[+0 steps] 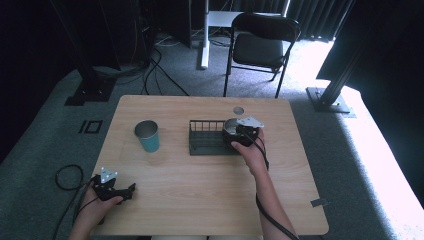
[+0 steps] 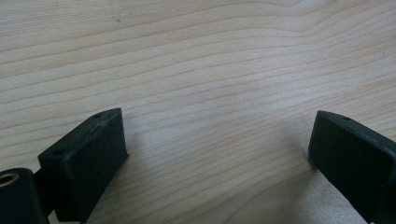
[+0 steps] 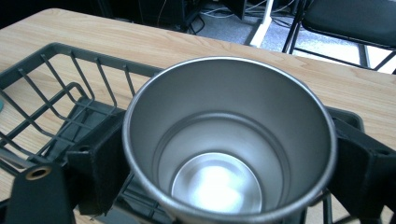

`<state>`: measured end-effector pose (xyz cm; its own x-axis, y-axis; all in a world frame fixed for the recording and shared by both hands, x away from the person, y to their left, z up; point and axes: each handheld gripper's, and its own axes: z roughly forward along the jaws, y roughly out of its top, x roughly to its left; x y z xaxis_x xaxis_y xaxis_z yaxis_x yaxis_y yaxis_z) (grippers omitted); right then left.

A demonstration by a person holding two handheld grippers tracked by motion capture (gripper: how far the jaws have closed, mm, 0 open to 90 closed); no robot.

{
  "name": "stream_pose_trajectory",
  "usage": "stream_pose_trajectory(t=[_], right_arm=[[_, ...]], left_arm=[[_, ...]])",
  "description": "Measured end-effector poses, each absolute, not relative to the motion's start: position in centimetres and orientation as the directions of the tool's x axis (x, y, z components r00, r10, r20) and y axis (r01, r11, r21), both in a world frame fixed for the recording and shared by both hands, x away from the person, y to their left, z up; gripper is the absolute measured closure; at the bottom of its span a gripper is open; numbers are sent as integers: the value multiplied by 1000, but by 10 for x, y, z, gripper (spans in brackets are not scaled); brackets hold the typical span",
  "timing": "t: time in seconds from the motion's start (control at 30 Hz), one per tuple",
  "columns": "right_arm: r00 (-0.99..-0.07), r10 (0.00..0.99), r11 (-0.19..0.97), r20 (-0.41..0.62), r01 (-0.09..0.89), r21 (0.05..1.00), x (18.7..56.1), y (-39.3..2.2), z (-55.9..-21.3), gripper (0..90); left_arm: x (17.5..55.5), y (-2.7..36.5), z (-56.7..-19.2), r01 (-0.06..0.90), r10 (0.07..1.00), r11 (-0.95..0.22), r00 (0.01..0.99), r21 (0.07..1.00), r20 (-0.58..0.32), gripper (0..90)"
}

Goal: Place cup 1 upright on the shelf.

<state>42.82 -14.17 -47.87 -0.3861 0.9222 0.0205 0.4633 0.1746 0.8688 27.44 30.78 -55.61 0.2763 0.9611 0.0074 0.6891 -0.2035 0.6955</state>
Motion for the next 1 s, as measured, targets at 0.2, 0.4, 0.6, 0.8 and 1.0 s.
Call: stream_pose_trajectory(t=[0.2,0.4,0.6,0.8,1.0], right_arm=[[-394,919,169,24,448,878,420,-144,-479,118],[-393,920,169,13,426,889,411,-147,-479,117],[-402,916,180,3,417,891,402,-148,-478,118],[-408,913,169,12,404,899,392,-152,-477,118],[-424,906,178,9,398,900,381,-156,-479,117]], left_arm=[[274,308,-556,689,961,-203,276,696,7,50],[274,308,-556,689,961,-203,276,696,7,50],[274,308,-556,689,961,-203,276,696,7,50],[274,308,-556,689,961,-203,276,696,7,50],[274,308,-556,689,961,-204,276,695,8,50]])
